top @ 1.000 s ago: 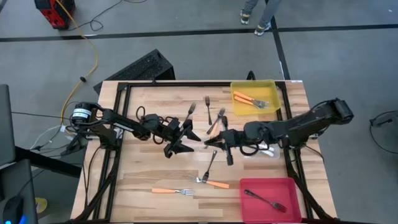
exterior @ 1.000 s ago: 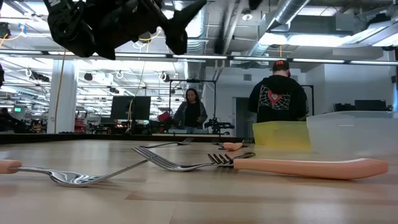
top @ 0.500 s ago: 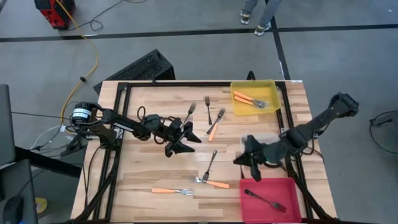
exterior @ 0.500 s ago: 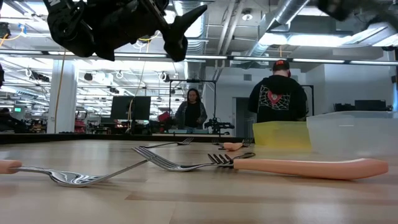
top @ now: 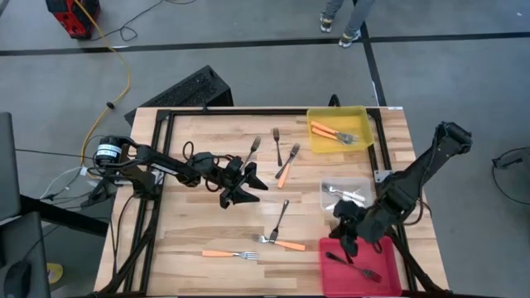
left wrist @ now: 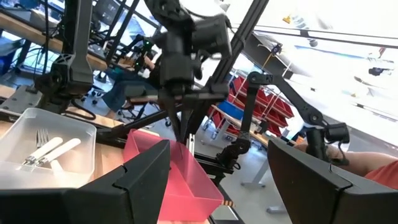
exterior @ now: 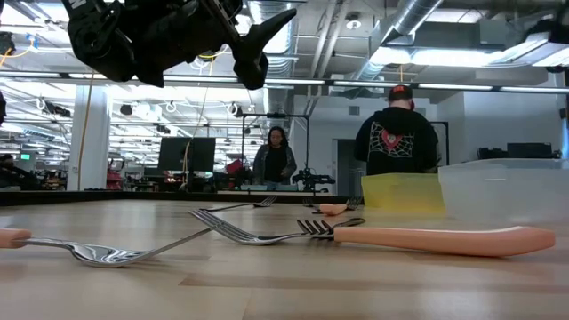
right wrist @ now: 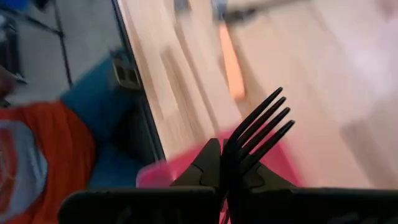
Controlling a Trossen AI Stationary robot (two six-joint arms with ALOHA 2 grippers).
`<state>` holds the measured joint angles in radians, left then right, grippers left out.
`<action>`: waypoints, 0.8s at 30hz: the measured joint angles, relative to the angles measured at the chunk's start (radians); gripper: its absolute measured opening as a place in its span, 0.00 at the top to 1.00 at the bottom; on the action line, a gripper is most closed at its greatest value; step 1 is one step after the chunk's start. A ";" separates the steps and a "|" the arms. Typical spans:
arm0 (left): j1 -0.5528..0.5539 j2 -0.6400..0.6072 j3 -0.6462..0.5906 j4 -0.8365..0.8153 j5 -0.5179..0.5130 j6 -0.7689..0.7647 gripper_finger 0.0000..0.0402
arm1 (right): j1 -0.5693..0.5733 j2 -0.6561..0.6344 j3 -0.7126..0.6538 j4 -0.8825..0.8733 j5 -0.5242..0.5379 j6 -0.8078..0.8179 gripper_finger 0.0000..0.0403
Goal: Sort silverware by color (type)
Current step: Put the black fork into the red bin
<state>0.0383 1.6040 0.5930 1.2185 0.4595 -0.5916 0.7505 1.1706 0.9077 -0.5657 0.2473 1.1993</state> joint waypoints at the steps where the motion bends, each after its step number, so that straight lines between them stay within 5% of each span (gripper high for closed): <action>1: 0.000 0.000 0.000 0.000 0.000 0.000 0.37 | 0.015 0.012 0.000 -0.014 -0.011 0.029 0.94; 24: 0.000 0.000 0.000 -0.045 -0.126 -0.007 0.37 | 0.135 0.250 0.000 -0.033 -0.189 0.206 0.93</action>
<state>0.0383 1.6043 0.5930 1.1736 0.3332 -0.5987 0.8853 1.4202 0.9077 -0.5987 0.0579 1.4053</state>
